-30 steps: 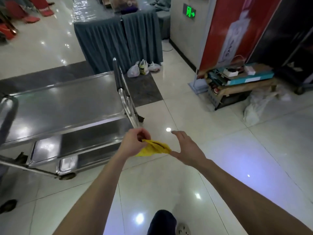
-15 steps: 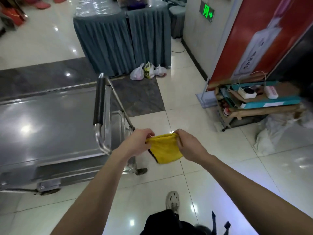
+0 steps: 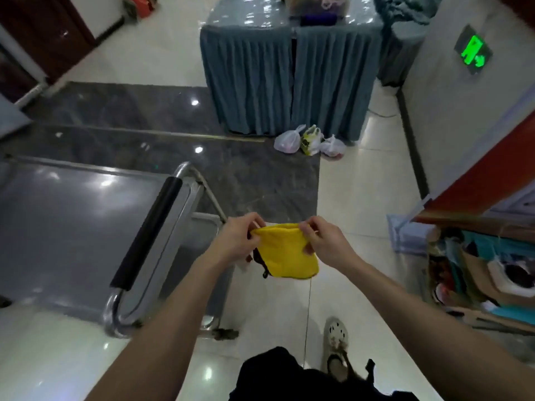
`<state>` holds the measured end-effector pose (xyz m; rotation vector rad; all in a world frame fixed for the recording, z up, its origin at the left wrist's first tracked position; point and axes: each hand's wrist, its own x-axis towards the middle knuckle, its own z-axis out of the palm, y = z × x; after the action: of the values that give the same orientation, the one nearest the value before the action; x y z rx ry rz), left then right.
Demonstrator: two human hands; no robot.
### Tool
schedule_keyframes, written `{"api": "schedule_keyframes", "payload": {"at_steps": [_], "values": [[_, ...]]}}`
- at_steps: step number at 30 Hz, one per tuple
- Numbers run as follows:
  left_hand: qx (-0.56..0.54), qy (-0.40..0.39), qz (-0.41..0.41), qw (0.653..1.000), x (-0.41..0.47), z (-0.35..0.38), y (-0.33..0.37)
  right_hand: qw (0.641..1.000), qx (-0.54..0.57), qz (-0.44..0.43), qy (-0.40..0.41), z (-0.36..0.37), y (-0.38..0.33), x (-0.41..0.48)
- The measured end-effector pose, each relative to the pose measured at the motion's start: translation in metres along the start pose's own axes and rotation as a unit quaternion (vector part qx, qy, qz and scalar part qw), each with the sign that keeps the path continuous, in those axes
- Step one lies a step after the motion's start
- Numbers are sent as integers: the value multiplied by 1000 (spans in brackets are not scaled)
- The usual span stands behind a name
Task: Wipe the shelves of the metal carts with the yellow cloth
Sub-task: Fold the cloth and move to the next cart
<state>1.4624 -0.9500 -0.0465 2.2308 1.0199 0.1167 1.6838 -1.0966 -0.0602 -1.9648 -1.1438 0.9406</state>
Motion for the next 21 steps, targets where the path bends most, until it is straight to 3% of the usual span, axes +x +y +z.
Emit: {"api": "schedule_keyframes", "payload": {"at_steps": [3, 6, 10, 16, 21], "values": [[-48, 62, -63, 995, 24, -13, 0, 991, -71, -51, -99, -14, -8, 63], [-69, 106, -126, 984, 43, -31, -8, 973, -147, -129, -120, -22, -28, 134], [-54, 177, -196, 963, 66, -47, -29, 956, -147, -197, -161, -16, -69, 222], [-69, 203, -234, 948, 145, -78, -83, 911, -172, -271, -260, 6, -120, 363], [-71, 222, -251, 939, 229, -127, -117, 872, -251, -301, -294, 18, -176, 478]]}}
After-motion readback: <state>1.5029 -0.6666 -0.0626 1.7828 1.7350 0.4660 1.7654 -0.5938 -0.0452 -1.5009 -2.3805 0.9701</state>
